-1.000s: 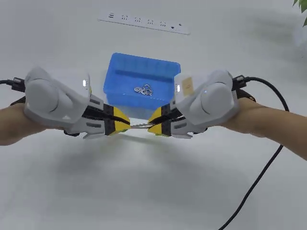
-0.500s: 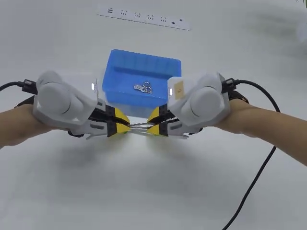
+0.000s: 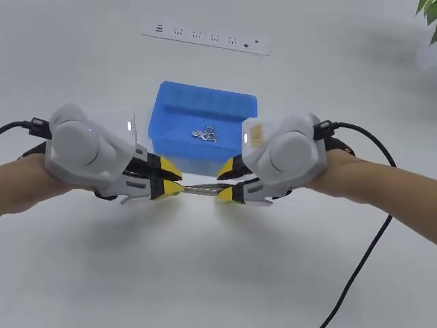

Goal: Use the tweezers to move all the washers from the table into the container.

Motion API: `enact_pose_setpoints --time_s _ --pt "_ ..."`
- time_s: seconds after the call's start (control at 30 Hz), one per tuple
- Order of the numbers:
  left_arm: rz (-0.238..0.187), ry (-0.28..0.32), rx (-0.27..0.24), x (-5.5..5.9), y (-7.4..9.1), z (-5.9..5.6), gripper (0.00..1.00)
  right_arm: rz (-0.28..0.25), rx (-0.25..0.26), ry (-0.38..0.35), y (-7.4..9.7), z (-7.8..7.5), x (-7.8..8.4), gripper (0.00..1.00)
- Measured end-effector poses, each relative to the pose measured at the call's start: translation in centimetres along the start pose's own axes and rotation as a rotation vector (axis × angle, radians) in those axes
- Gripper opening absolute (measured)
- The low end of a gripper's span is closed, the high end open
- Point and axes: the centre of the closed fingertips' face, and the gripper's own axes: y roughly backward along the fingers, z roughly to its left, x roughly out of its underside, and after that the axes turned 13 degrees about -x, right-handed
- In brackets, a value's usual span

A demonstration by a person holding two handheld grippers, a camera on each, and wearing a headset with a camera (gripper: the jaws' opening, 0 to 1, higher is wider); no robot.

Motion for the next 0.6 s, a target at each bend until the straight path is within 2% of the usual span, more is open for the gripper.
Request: enact_pose_setpoints --time_s 0.2,0.3,0.37,0.4,0.43,0.47,0.53,0.6 --pt "-0.016 0.008 -0.039 -0.8 1.6 0.1 0.19 -0.061 0.064 -0.058 2.2 0.2 -0.6 0.21" --pt "-0.040 0.015 -0.066 -1.8 2.9 0.0 0.22 -0.106 0.103 -0.099 3.8 0.6 -0.8 0.23" --pt "-0.056 0.013 -0.082 -2.3 3.7 -0.2 0.26 -0.115 0.128 -0.106 4.6 0.9 -0.7 0.25" --pt "-0.057 0.012 -0.086 -2.4 3.9 -0.2 0.28 -0.116 0.161 -0.101 5.4 1.0 -0.6 0.27" --pt "-0.060 0.011 -0.096 -2.6 4.4 -0.3 0.29 -0.130 0.215 -0.100 6.2 0.7 -0.7 0.27" --pt "-0.065 0.009 -0.105 -2.8 4.8 -0.4 0.31 -0.159 0.242 -0.111 7.0 1.0 -1.0 0.27" --pt "-0.075 0.019 -0.127 -2.9 5.7 -0.6 0.35 -0.210 0.259 -0.147 8.3 1.7 -1.1 0.29" --pt "-0.080 0.021 -0.151 -3.0 6.6 -0.6 0.41 -0.206 0.268 -0.145 9.1 2.4 -0.7 0.32"
